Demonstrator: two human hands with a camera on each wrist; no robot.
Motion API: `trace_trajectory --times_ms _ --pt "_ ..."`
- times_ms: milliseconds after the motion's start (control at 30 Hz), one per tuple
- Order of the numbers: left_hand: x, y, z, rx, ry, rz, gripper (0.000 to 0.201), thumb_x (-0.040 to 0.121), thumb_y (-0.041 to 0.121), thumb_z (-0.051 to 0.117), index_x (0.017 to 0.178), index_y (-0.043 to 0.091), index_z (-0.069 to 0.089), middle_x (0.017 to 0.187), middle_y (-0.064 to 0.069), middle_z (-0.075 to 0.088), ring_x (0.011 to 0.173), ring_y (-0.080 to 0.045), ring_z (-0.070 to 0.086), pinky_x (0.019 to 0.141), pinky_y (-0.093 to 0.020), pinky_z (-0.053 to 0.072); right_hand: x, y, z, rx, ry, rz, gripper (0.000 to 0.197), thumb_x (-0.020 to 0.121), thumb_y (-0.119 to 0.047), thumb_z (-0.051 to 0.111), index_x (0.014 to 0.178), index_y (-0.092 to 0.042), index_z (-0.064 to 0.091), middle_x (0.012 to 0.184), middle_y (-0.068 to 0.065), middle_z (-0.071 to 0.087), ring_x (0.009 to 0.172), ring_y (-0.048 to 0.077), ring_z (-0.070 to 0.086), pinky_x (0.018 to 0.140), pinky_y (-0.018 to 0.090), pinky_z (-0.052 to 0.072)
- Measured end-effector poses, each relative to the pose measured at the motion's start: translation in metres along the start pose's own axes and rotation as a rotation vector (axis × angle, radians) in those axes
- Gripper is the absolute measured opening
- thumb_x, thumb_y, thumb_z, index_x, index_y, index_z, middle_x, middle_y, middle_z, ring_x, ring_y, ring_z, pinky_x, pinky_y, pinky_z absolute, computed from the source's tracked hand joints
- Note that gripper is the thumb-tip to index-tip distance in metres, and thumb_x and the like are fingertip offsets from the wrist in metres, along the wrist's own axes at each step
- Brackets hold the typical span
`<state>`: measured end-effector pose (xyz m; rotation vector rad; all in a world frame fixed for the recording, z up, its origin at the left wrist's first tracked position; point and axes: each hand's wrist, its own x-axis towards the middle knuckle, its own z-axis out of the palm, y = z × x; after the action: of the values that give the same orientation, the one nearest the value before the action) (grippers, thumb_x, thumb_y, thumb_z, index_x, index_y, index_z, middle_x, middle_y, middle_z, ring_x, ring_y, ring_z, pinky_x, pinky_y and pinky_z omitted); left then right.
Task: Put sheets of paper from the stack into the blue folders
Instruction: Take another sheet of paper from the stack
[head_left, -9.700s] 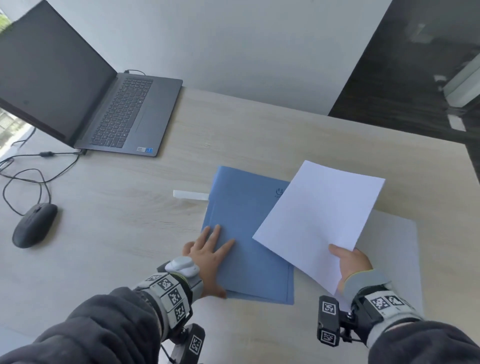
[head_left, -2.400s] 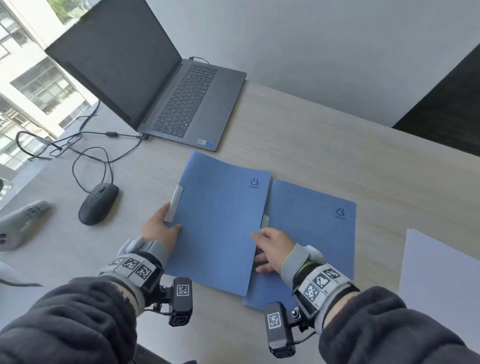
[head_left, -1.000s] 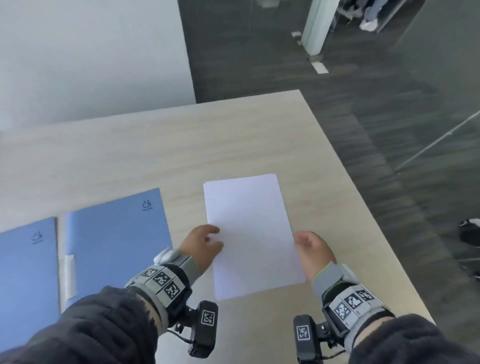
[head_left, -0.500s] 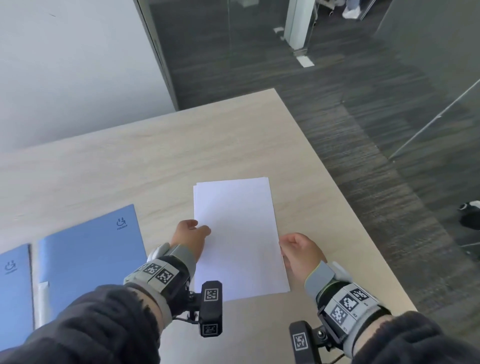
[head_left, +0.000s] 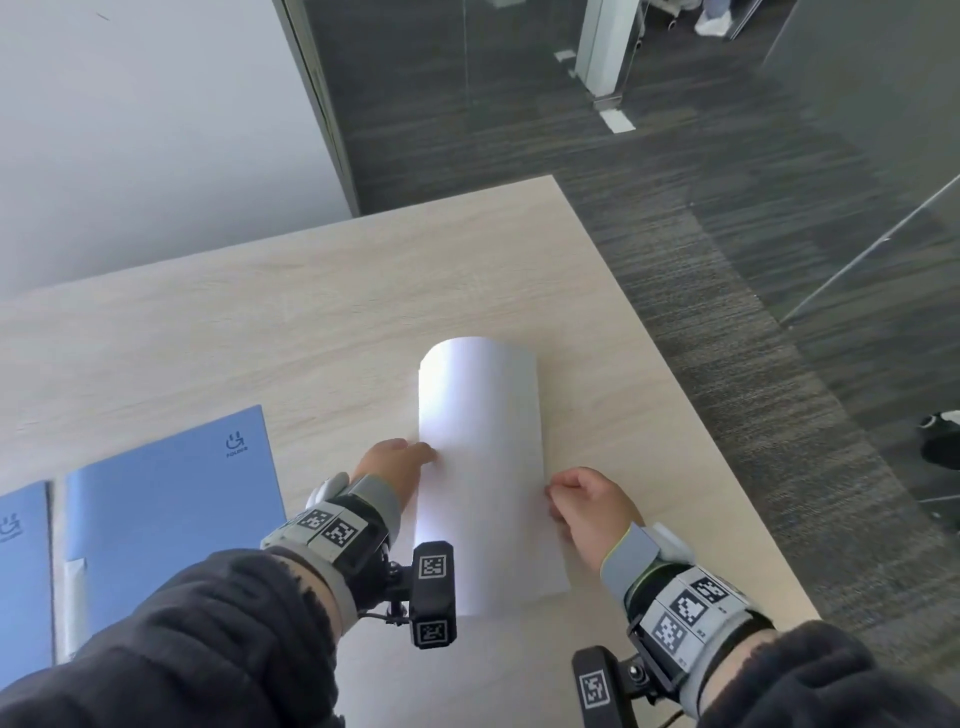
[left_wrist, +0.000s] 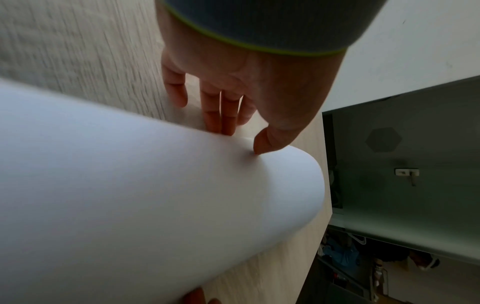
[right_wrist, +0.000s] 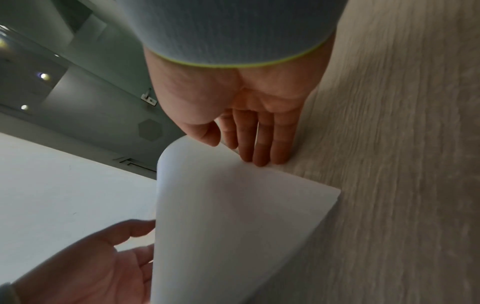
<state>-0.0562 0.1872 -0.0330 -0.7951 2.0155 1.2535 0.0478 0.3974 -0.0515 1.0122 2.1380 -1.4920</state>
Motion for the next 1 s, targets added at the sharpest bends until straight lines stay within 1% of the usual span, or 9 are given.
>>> trace_trajectory --times_ms 100,167,267,333,467,600,667,800,1000 --pt "-0.004 -0.003 0.007 -0.066 -0.057 -0.008 0.033 0.085 0.039 0.065 0.111 0.02 0.065 0.116 -0.008 0.066 0.103 -0.024 0.06 0.097 -0.049 0.05 0.002 0.006 0.001 0.01 -0.027 -0.019 0.02 0.071 -0.042 0.053 0.085 -0.042 0.067 0.089 -0.014 0.074 0.086 0.013 0.07 0.084 0.043 0.058" --pt "-0.007 -0.005 0.009 -0.084 -0.106 -0.023 0.041 0.081 0.049 0.065 0.112 0.024 0.064 0.113 -0.003 0.067 0.103 -0.02 0.062 0.084 -0.042 0.052 0.002 0.006 -0.001 0.022 -0.038 -0.025 0.021 0.071 -0.042 0.053 0.086 -0.041 0.067 0.09 -0.014 0.074 0.087 0.012 0.07 0.084 0.044 0.058" --pt "-0.013 -0.006 0.015 -0.058 -0.161 -0.034 0.05 0.078 0.054 0.067 0.118 0.024 0.062 0.114 0.003 0.066 0.105 -0.018 0.06 0.078 -0.036 0.048 0.002 0.005 0.001 0.055 -0.062 -0.034 0.026 0.07 -0.045 0.055 0.091 -0.039 0.069 0.089 -0.013 0.074 0.084 0.015 0.07 0.084 0.044 0.058" --pt "-0.017 -0.007 0.021 -0.008 -0.199 -0.042 0.057 0.075 0.06 0.067 0.121 0.027 0.06 0.121 0.004 0.061 0.109 -0.018 0.055 0.079 -0.035 0.047 0.0 0.003 0.004 0.103 -0.083 -0.04 0.03 0.071 -0.049 0.057 0.096 -0.036 0.07 0.09 -0.01 0.075 0.083 0.019 0.07 0.082 0.043 0.059" --pt "-0.025 -0.011 0.032 0.002 -0.281 0.001 0.039 0.073 0.061 0.068 0.102 0.035 0.064 0.121 0.006 0.062 0.118 -0.017 0.053 0.091 -0.039 0.045 -0.007 -0.004 0.012 0.217 -0.156 -0.002 0.022 0.086 -0.042 0.06 0.104 -0.033 0.069 0.1 0.003 0.074 0.091 0.022 0.067 0.072 0.035 0.052" --pt "-0.032 -0.01 0.033 -0.12 -0.421 0.02 0.045 0.077 0.05 0.073 0.11 0.021 0.065 0.106 -0.009 0.076 0.1 -0.03 0.072 0.091 -0.049 0.055 -0.01 -0.01 0.014 0.254 -0.23 0.001 0.017 0.091 -0.039 0.058 0.103 -0.033 0.067 0.108 0.011 0.073 0.1 0.027 0.066 0.075 0.036 0.048" --pt "-0.033 -0.011 0.031 -0.16 -0.419 0.032 0.049 0.076 0.046 0.076 0.112 0.016 0.061 0.104 -0.016 0.075 0.095 -0.037 0.073 0.086 -0.054 0.058 -0.011 -0.012 0.014 0.256 -0.257 0.016 0.018 0.092 -0.04 0.057 0.107 -0.033 0.066 0.112 0.009 0.072 0.108 0.028 0.066 0.078 0.039 0.051" --pt "-0.03 -0.016 0.021 -0.155 -0.35 0.078 0.071 0.056 0.053 0.082 0.114 0.02 0.058 0.105 -0.013 0.075 0.092 -0.035 0.074 0.085 -0.059 0.057 -0.012 -0.014 0.016 0.284 -0.257 0.041 0.024 0.094 -0.04 0.054 0.109 -0.026 0.065 0.117 0.007 0.07 0.111 0.027 0.065 0.09 0.046 0.053" --pt "-0.037 -0.011 -0.012 -0.111 -0.264 0.268 0.075 0.055 0.055 0.08 0.122 0.033 0.057 0.109 -0.001 0.073 0.092 -0.025 0.074 0.087 -0.051 0.058 -0.016 -0.022 0.026 0.328 -0.229 0.029 0.022 0.094 -0.045 0.052 0.109 -0.031 0.06 0.122 0.0 0.064 0.113 0.024 0.061 0.097 0.05 0.051"
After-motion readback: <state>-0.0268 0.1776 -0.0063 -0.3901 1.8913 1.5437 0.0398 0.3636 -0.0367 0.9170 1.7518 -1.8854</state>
